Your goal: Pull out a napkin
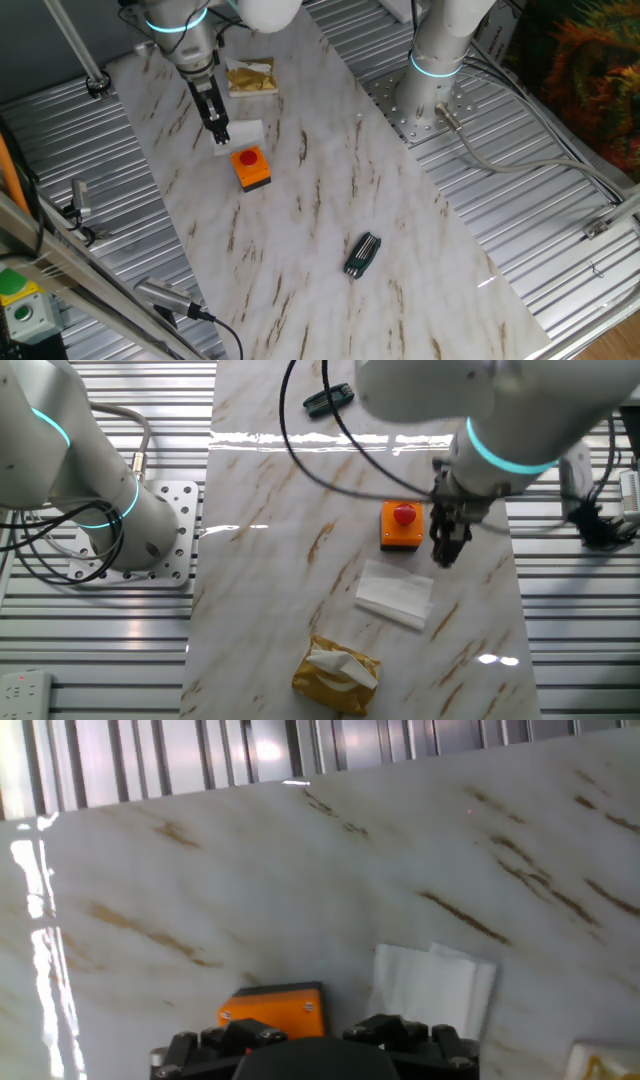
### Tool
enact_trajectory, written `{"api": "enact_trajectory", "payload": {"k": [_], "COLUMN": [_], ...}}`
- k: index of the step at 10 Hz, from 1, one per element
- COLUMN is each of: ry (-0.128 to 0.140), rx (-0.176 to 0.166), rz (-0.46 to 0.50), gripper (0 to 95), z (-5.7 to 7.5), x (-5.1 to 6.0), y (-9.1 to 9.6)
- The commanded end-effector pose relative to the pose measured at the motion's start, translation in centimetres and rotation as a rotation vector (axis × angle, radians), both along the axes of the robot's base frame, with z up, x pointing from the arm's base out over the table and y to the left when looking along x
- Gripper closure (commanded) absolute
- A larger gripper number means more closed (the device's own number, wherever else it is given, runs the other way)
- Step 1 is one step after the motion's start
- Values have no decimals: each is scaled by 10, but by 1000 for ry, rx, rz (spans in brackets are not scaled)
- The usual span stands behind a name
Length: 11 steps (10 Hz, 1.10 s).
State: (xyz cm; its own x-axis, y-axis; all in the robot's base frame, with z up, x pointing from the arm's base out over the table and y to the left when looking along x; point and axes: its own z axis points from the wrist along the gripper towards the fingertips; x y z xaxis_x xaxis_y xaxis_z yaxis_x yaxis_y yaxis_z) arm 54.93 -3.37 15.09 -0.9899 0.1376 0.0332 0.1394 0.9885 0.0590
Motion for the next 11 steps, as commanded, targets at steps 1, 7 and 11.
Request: {"api": "enact_trajectory", "payload": {"k": [1, 7, 11], "ry": [-7, -6, -10], "rx": [-43, -38, -39], "rz": [-16, -4, 0], "gripper": [190, 380, 950], "z": [-2, -7, -8], "x": [-5, -12, -12], "y": [24, 39, 38]}}
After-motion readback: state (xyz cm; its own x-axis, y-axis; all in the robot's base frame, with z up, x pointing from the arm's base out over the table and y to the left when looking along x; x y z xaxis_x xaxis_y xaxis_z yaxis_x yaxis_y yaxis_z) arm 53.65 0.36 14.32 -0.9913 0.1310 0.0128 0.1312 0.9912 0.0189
